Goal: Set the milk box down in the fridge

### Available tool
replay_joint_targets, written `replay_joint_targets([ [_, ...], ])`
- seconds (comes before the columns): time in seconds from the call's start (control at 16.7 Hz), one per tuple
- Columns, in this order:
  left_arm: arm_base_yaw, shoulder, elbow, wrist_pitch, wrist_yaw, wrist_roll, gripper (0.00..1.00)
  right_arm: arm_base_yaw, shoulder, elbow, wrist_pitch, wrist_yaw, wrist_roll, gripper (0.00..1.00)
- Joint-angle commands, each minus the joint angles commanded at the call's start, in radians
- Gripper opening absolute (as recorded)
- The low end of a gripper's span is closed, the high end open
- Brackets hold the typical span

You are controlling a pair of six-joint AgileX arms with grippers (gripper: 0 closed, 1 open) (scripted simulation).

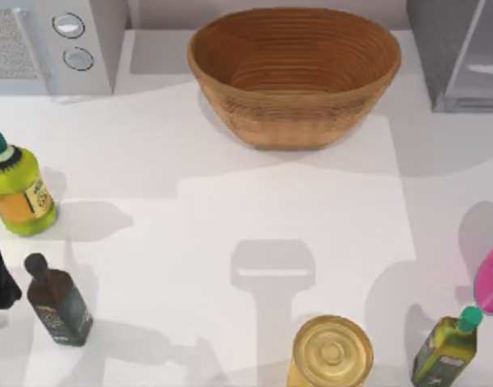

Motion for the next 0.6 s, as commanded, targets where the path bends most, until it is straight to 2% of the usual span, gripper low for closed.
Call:
replay_joint_targets([
  [0.18,0.0,0.0,0.0,0.0,0.0,0.0,1.0,-0.055,-0.064,-0.064,0.014,-0.026,-0.03,0.0],
  [0.6,0.0,0.0,0.0,0.0,0.0,0.0,1.0,-0.061,-0.029,-0.055,0.025,-0.025,-0.035,0.0],
])
